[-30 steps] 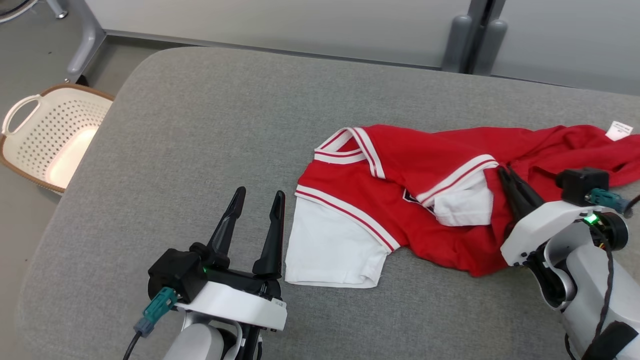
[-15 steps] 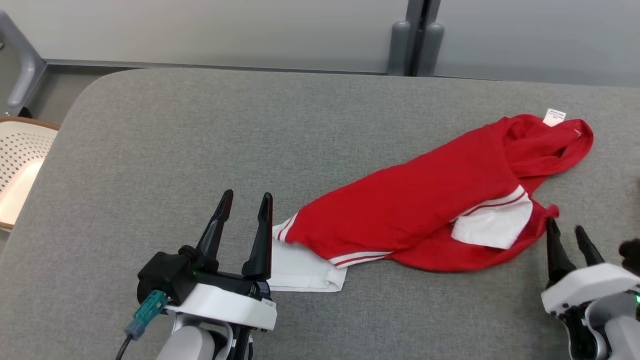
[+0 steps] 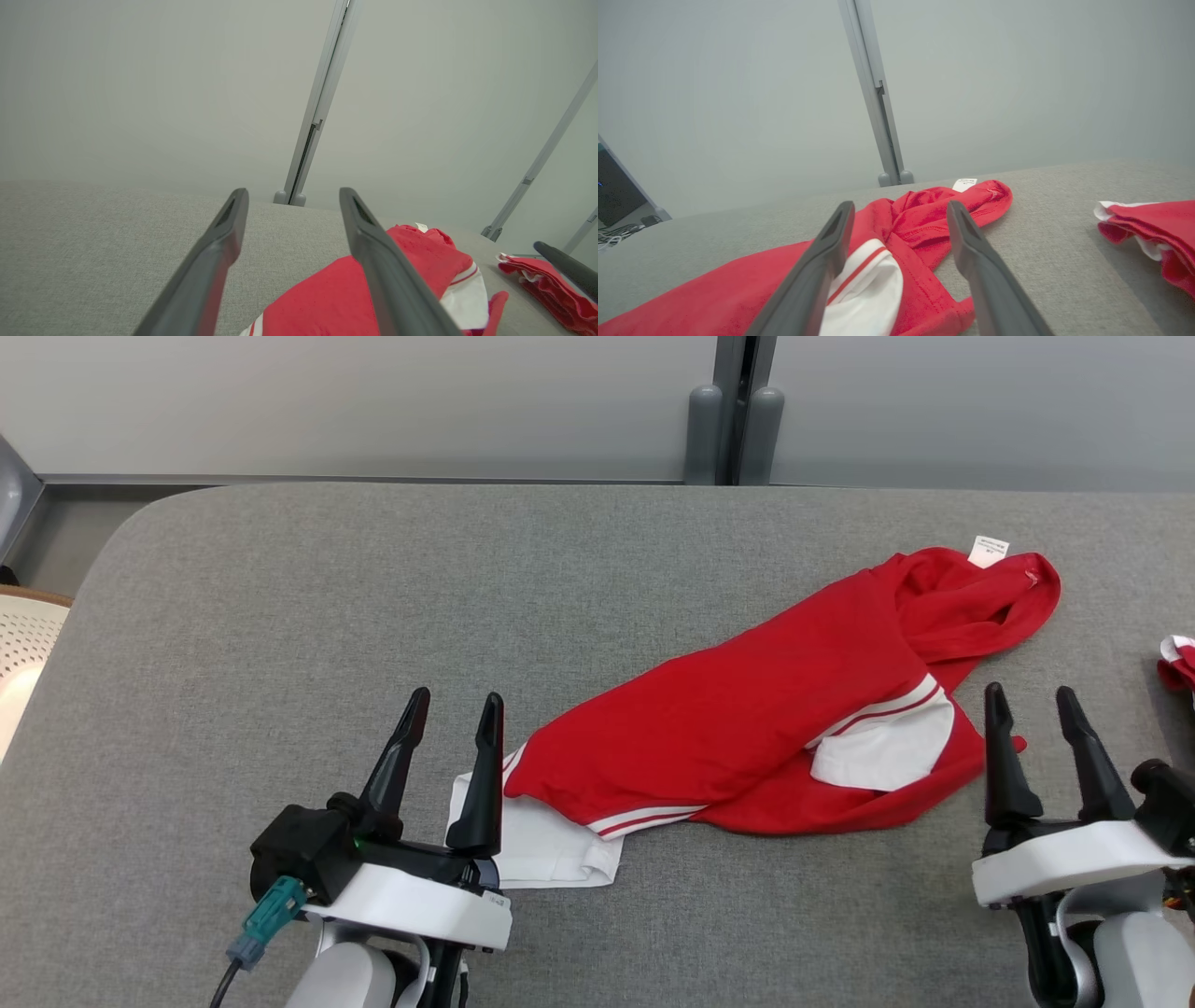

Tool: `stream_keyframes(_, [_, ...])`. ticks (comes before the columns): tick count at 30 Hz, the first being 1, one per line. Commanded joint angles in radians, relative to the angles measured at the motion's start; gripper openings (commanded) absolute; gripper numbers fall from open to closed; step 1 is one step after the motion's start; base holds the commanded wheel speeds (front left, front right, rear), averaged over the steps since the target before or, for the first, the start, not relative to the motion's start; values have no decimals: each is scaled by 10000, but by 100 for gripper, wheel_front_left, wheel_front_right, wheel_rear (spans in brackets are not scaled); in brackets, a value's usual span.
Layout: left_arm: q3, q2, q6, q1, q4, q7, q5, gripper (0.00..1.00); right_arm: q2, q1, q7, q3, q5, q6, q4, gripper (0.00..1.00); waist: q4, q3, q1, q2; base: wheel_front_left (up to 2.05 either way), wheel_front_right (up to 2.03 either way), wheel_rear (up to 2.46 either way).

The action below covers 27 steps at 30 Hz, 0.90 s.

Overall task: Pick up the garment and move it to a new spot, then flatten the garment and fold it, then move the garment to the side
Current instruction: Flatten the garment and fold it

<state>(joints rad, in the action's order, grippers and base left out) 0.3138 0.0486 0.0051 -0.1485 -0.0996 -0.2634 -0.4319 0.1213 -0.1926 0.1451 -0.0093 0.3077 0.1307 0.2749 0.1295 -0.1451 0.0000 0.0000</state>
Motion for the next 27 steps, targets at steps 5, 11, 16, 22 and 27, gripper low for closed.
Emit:
stream_keyframes(5, [-31,39,-80,23,66,-15,108,100,-56,529,432,458,40,2,-492,100,6,51,0,0,0,0,0])
stream_keyframes(11, [-48,39,-129,100,112,-16,180,100,-230,710,604,405,-237,2,-156,100,42,12,0,0,0,0,0])
stream_keyframes(16, [30,39,-122,7,125,-16,163,100,-219,337,169,150,-314,2,197,100,183,-151,0,0,0,0,0])
stream_keyframes(22, [226,42,-68,-161,98,-16,19,100,-73,-348,-739,-124,-308,2,897,100,538,-492,0,0,0,0,0])
stream_keyframes(27, [335,40,-16,-279,83,-16,-103,100,138,-779,-1257,9,-151,2,1154,0,898,-756,0,0,0,0,0])
